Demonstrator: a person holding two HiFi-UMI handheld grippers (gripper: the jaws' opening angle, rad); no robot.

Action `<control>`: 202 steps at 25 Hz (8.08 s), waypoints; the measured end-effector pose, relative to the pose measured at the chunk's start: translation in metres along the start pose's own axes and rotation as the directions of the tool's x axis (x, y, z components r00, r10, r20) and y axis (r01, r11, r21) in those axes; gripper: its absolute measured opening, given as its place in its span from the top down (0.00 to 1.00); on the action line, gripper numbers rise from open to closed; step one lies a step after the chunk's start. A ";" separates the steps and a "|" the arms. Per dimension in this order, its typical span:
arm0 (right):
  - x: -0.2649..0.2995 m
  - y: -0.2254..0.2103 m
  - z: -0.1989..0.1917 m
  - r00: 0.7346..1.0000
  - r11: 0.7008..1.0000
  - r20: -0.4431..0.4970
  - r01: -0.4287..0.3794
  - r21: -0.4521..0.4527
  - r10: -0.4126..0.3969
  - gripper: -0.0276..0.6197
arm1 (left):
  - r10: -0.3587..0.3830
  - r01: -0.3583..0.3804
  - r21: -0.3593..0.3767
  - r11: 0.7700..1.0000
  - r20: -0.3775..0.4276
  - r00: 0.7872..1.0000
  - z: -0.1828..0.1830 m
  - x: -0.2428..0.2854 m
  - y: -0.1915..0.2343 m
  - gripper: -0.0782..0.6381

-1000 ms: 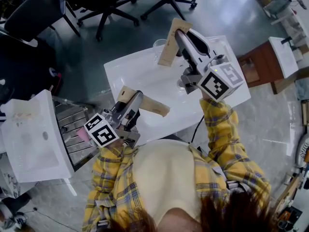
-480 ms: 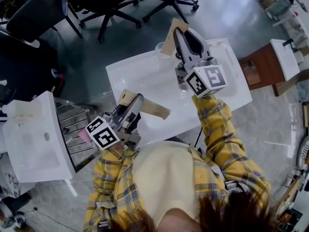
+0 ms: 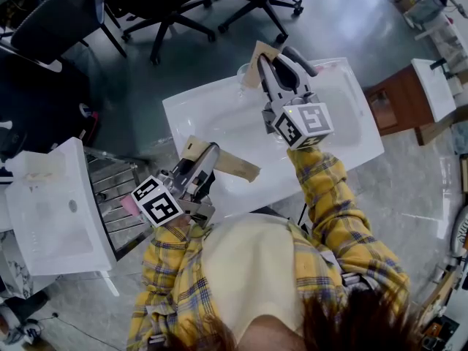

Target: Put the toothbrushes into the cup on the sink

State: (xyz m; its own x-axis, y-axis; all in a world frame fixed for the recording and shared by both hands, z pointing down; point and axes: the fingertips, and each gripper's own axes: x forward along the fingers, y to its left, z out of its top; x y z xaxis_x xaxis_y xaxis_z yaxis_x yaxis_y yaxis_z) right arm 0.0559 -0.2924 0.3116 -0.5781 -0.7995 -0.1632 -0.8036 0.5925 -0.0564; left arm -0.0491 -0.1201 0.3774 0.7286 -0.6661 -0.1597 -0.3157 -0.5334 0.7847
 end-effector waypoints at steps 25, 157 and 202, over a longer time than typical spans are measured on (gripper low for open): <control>-0.014 0.025 -0.050 0.967 0.995 -0.238 -0.084 0.049 0.094 0.81 | -0.031 0.031 -0.016 0.999 -0.020 0.999 0.000 0.002 -0.001 0.88; 0.008 -0.024 -0.025 0.998 0.994 -0.014 0.057 0.092 -0.056 0.93 | 0.138 -0.093 0.337 0.937 -0.112 0.984 -0.004 0.017 0.006 0.88; -0.030 -0.005 -0.081 0.939 0.996 -0.332 0.093 0.010 -0.085 0.93 | 0.118 -0.080 0.306 0.949 -0.108 0.987 0.000 0.014 0.008 0.88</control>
State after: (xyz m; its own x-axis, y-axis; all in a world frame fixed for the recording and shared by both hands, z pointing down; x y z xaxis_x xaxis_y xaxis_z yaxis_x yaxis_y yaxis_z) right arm 0.0654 -0.2792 0.3966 -0.5221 -0.8339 0.1789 -0.8525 0.5163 -0.0813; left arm -0.0413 -0.1333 0.3813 0.7475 -0.6643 -0.0009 -0.5435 -0.6123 0.5743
